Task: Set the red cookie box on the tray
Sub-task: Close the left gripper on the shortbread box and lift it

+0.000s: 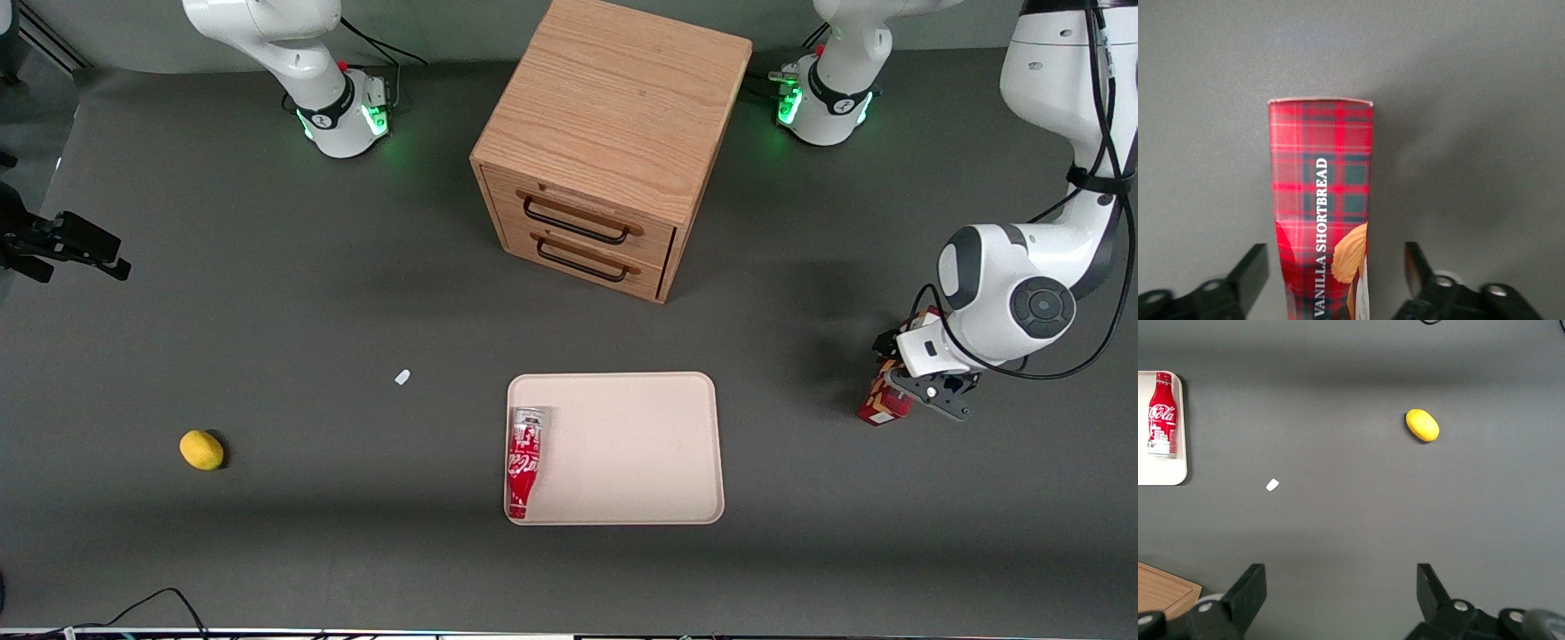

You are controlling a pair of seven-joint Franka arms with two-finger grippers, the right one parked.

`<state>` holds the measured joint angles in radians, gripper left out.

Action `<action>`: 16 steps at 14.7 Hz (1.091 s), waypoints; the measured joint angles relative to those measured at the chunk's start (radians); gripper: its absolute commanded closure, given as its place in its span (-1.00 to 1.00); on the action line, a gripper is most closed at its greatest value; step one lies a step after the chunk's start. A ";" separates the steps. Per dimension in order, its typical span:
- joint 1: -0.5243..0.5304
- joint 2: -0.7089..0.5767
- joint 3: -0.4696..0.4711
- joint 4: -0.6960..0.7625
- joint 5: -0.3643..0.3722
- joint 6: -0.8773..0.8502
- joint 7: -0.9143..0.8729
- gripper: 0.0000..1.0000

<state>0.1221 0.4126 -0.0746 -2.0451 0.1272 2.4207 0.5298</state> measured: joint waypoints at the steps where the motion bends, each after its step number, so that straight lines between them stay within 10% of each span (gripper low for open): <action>1: 0.000 0.000 0.000 -0.001 0.000 0.000 0.000 0.66; 2: 0.000 0.000 0.000 -0.001 0.000 0.000 0.000 1.00; 16: -0.003 -0.079 -0.002 0.145 -0.082 -0.226 -0.074 1.00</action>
<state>0.1193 0.3337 -0.0765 -1.9003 0.0452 2.1943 0.4562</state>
